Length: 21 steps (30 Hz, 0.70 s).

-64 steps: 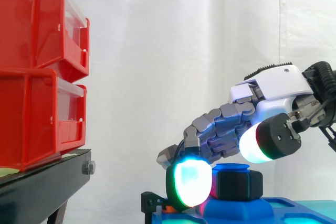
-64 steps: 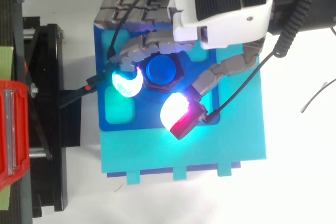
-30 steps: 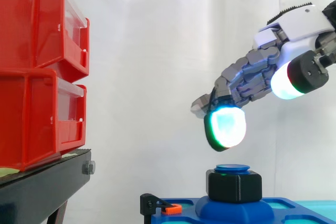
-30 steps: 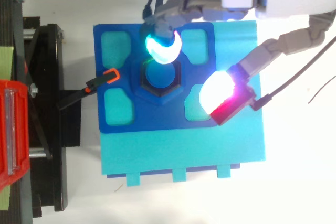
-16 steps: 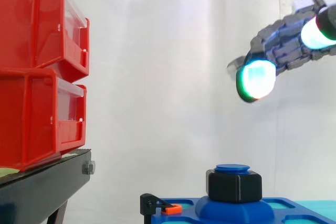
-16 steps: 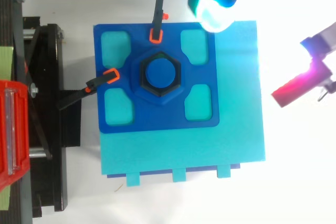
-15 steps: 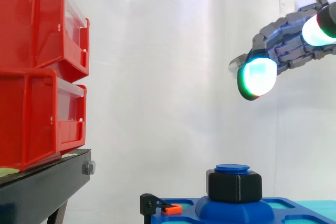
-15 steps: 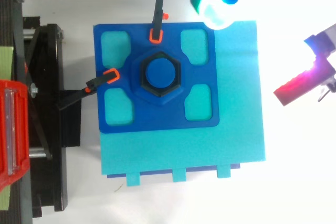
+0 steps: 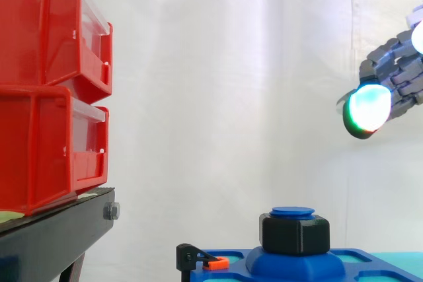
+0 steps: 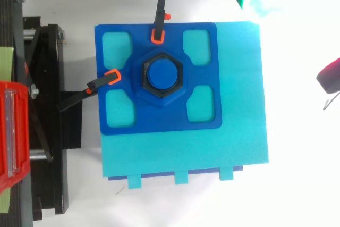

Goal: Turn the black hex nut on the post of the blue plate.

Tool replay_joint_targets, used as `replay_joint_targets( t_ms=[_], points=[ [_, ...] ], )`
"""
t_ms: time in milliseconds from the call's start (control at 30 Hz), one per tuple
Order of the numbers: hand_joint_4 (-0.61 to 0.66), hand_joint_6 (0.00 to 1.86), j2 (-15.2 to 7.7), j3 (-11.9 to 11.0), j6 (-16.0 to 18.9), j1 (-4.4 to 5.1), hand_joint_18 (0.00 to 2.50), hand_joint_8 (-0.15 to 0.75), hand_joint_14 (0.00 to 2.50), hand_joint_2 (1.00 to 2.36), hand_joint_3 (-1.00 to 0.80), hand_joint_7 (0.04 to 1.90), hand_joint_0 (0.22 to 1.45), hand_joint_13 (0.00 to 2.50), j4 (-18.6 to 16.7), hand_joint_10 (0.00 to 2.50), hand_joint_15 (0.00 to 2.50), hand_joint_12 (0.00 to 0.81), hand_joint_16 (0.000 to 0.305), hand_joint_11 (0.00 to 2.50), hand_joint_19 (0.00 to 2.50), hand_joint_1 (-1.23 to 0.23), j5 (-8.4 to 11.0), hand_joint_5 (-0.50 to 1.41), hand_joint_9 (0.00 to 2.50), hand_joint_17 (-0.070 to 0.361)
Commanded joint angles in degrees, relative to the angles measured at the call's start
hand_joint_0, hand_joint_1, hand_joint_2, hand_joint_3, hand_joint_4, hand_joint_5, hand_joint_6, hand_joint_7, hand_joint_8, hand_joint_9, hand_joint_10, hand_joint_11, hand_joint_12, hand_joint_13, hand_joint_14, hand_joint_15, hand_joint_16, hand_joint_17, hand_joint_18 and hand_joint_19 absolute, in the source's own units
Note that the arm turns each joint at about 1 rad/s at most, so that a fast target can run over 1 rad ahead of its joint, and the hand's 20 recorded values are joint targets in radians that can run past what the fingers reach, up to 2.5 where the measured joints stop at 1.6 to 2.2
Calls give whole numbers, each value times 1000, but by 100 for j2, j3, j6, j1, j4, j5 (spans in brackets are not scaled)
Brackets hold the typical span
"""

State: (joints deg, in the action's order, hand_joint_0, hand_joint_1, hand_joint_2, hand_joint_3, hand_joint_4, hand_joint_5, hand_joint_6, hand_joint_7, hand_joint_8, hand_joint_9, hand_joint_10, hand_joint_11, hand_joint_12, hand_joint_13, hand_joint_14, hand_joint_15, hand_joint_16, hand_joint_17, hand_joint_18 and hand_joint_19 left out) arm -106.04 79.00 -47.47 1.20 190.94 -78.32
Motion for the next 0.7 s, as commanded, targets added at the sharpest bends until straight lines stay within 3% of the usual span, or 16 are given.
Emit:
replay_joint_targets(
  t_ms=[0,67,200,267,300,467,667],
  points=[
    [135,502,145,72,115,29,0,230,0,1000,-500,805,434,0,189,0,0,346,46,0,0,-466,10,-241,0,102],
    [127,502,409,441,291,82,0,228,0,1000,-500,785,436,0,49,0,0,347,46,0,0,-467,54,-241,0,103],
    [115,502,673,810,775,153,0,210,0,1000,-500,753,441,0,-171,0,0,352,47,0,0,-475,203,-241,0,106],
    [111,502,690,836,1073,188,0,205,0,1000,-500,745,443,0,-162,0,0,352,48,0,0,-475,353,-241,0,108],
    [99,502,690,836,1073,188,0,197,0,1000,-500,734,444,0,-162,0,0,351,49,0,0,-473,353,-244,0,110],
    [66,502,673,845,1935,232,0,175,0,1000,-500,713,445,0,-373,0,0,353,51,0,0,-453,493,-258,0,115],
    [56,502,673,836,2067,258,0,174,0,1000,-500,710,442,0,-909,0,0,352,52,0,0,-433,546,-265,0,117]
  ],
)
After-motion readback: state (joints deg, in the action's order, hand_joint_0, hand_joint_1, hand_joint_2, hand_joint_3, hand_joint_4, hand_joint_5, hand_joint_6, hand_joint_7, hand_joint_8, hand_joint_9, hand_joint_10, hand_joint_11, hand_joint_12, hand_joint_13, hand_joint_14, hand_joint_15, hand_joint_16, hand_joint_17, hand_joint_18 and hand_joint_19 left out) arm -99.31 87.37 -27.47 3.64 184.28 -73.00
